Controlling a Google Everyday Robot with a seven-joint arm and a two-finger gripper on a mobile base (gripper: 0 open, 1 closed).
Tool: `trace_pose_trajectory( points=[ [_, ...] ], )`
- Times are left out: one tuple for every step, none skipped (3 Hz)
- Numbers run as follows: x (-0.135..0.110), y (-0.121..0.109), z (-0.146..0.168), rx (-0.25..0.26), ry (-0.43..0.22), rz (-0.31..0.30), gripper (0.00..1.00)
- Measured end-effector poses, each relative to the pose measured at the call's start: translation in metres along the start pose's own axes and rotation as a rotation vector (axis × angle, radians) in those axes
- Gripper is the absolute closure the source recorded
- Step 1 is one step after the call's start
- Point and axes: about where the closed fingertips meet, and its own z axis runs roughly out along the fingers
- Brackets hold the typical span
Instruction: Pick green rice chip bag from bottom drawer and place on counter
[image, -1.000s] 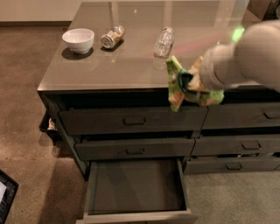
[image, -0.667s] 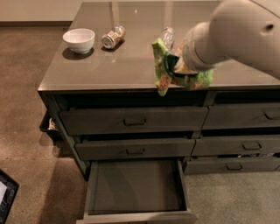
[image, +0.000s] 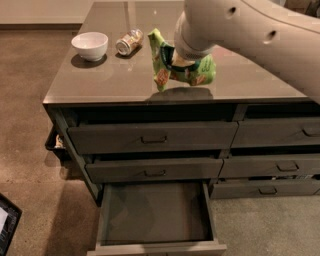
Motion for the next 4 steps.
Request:
trace_pose_trajectory(
  points=[
    [0.001,-0.007,0.045,-0.042,0.003,0.021,0.81],
    [0.002,-0.011,0.082,-0.098,0.009,0.036,0.58],
    [0.004,-0.014,0.101,-0.137,0.015,0.049,0.35],
    [0.004,-0.015,0.102,-0.137,0.015,0.051,0.11]
  ],
)
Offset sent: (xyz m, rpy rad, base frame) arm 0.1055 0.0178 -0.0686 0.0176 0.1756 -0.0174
